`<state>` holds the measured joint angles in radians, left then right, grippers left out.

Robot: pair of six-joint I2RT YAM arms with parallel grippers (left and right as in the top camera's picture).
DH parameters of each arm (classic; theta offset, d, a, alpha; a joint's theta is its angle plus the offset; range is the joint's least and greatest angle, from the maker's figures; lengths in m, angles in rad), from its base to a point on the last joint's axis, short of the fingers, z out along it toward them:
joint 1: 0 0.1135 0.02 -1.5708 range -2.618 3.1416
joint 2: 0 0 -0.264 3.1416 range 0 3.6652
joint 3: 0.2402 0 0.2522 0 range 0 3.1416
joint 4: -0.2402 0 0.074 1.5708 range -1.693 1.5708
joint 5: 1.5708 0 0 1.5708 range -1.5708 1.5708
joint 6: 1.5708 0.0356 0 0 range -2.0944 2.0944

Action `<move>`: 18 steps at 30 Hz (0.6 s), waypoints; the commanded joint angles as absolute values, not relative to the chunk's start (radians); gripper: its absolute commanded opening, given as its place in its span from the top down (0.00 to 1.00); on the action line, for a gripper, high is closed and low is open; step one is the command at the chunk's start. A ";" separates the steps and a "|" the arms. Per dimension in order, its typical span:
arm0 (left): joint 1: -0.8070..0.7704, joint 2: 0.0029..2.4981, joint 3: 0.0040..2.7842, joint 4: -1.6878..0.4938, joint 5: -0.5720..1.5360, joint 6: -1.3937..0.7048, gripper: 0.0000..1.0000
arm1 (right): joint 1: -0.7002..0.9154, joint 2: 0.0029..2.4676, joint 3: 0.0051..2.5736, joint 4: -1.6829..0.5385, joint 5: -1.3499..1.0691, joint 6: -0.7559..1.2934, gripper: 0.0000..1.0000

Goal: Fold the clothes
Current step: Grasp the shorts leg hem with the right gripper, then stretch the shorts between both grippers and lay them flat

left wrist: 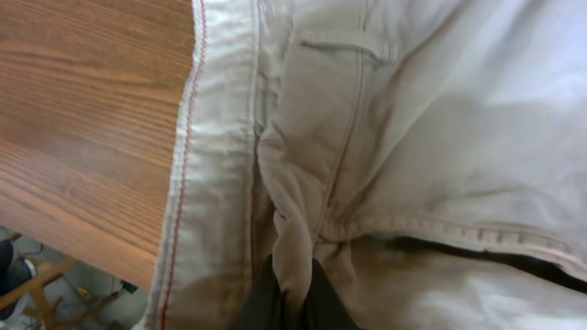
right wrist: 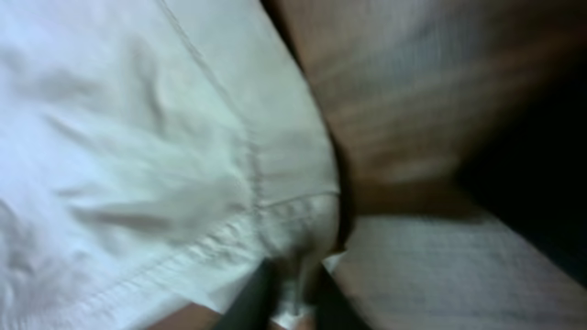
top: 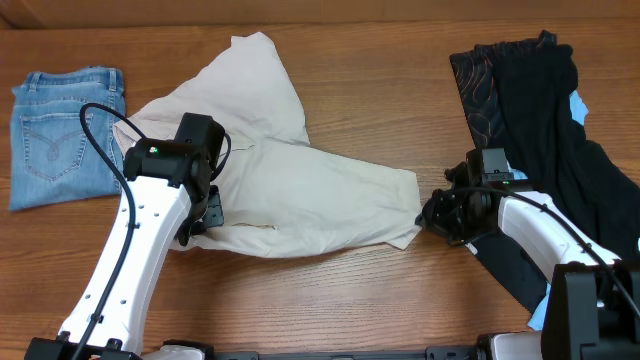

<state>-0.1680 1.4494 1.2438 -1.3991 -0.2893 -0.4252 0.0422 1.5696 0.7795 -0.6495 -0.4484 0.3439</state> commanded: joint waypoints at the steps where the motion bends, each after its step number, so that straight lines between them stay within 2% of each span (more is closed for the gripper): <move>1: -0.150 1.444 1.235 -1.356 -0.367 -0.451 0.96 | 0.041 1.551 0.781 -0.552 -0.441 0.343 0.96; 4: -0.129 1.444 1.245 -1.249 -0.411 -0.453 0.96 | 0.025 1.551 0.834 -0.477 -0.410 0.346 0.96; 7: -0.081 1.444 1.282 -0.970 -0.413 -0.400 0.96 | -0.014 1.551 1.027 -0.473 -0.378 0.344 0.96; 11: -0.044 1.444 1.422 -0.788 -0.335 -0.294 0.96 | -0.046 1.550 1.352 -0.633 -0.303 0.288 0.96; 14: -0.038 1.444 1.569 -0.870 -0.324 -0.280 0.96 | -0.046 1.551 1.530 -0.830 -0.146 0.234 0.96; 18: -0.039 1.444 1.698 -1.160 -0.227 -0.296 0.96 | -0.046 1.551 1.584 -1.076 -0.044 0.232 0.96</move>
<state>-0.0643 1.4586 1.6234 -1.0298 -0.2356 -0.3218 -0.0181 1.5482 1.5738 -0.9867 -0.2611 0.2581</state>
